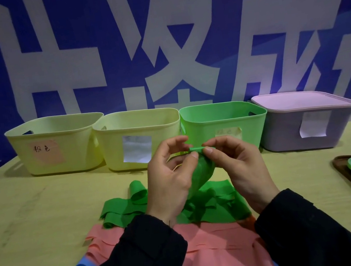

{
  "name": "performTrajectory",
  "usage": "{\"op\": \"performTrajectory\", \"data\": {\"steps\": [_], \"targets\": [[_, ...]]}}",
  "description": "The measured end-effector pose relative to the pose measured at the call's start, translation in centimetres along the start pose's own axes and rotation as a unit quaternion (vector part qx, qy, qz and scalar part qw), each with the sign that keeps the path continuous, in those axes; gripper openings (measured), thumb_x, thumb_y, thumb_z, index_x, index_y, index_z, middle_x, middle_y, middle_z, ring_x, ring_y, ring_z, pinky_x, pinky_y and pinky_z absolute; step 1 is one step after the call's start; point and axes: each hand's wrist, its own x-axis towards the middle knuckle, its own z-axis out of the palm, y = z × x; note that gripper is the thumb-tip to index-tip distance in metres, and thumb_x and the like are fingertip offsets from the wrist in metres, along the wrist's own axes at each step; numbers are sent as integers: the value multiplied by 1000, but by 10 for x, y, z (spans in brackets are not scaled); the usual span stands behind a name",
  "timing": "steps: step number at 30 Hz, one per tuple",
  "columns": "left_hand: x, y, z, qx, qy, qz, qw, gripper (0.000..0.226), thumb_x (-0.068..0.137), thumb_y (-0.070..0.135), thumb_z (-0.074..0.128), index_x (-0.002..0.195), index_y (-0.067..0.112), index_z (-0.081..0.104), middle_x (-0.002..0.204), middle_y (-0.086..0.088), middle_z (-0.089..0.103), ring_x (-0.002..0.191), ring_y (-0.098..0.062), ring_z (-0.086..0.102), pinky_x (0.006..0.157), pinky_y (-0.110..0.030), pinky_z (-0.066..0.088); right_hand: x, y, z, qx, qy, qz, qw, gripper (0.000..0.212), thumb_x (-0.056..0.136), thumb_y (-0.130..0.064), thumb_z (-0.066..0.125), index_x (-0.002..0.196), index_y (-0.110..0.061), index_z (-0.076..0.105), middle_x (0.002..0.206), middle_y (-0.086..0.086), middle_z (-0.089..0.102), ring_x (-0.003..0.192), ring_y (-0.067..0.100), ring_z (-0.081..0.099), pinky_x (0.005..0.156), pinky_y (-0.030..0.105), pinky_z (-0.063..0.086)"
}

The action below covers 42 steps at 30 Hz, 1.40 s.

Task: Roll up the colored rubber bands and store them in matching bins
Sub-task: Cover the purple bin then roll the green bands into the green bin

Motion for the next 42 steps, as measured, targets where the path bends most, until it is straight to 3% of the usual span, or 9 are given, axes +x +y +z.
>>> {"op": "performTrajectory", "data": {"steps": [8, 14, 17, 21, 26, 32, 36, 39, 42], "targets": [[3, -1, -2, 17, 11, 8, 1000, 15, 92, 4, 70, 97, 18, 73, 93, -1, 76, 91, -17, 72, 80, -26, 58, -2, -1, 0, -4, -17, 14, 1000, 17, 89, -11, 70, 106, -13, 71, 85, 5, 73, 82, 14, 68, 75, 29, 57], [2, -3, 0, 74, 32, 43, 996, 19, 91, 7, 72, 102, 22, 69, 98, 4, 73, 97, -10, 69, 83, -21, 56, -1, -5, 1, -37, 30, -37, 998, 9, 87, -8, 72, 95, -12, 75, 87, 9, 76, 80, 14, 70, 74, 24, 55], [-2, 1, 1, 139, 28, 82, 987, 2, 94, 23, 69, 94, 22, 68, 84, 6, 69, 79, -9, 65, 69, -21, 54, -2, -7, -1, -71, 58, -86, 992, 14, 86, -9, 74, 98, -17, 76, 93, 1, 77, 89, 19, 72, 82, 33, 58], [-8, 9, 7, 19, -42, -21, 999, 29, 93, 40, 61, 95, 13, 72, 80, 3, 73, 74, -11, 69, 64, -20, 53, -10, -6, 7, -143, 47, -143, 978, 20, 83, -11, 79, 98, -22, 72, 94, -12, 73, 93, 13, 70, 84, 27, 56], [1, 9, -4, -22, -30, -23, 999, 13, 98, 21, 63, 101, 11, 71, 99, -7, 75, 91, -19, 73, 76, -25, 58, -14, -15, 13, -197, -22, -170, 965, 14, 85, -14, 79, 96, -18, 72, 107, -12, 73, 108, 10, 67, 94, 29, 52], [12, 21, -9, 61, -238, -11, 969, 13, 104, 11, 52, 110, 9, 63, 98, -3, 71, 90, -20, 72, 79, -30, 59, 2, -37, -15, -86, -123, -63, 987, 43, 91, -16, 61, 133, -21, 60, 132, -8, 65, 127, 10, 58, 100, 27, 49], [6, 17, -7, 89, -213, 30, 973, 14, 102, 19, 53, 108, 19, 66, 94, 3, 70, 86, -10, 66, 75, -28, 55, 2, -29, -12, -24, -148, -5, 989, 23, 87, -10, 71, 109, -15, 71, 100, 1, 75, 93, 13, 70, 80, 22, 53], [6, 10, -12, 85, -184, 38, 979, 13, 97, 29, 61, 100, 17, 67, 92, -8, 69, 83, -20, 66, 76, -36, 57, 2, -26, -11, 4, -120, 13, 993, 17, 80, -14, 79, 90, -14, 65, 74, -8, 65, 71, 7, 59, 66, 18, 49], [9, 8, -15, 79, -156, 25, 984, 20, 90, 39, 73, 90, 21, 65, 89, -5, 67, 80, -20, 67, 76, -36, 58, 2, -26, -12, 12, -97, 4, 995, 13, 80, -13, 75, 79, -16, 62, 69, -2, 58, 66, 11, 51, 58, 19, 43]]}}
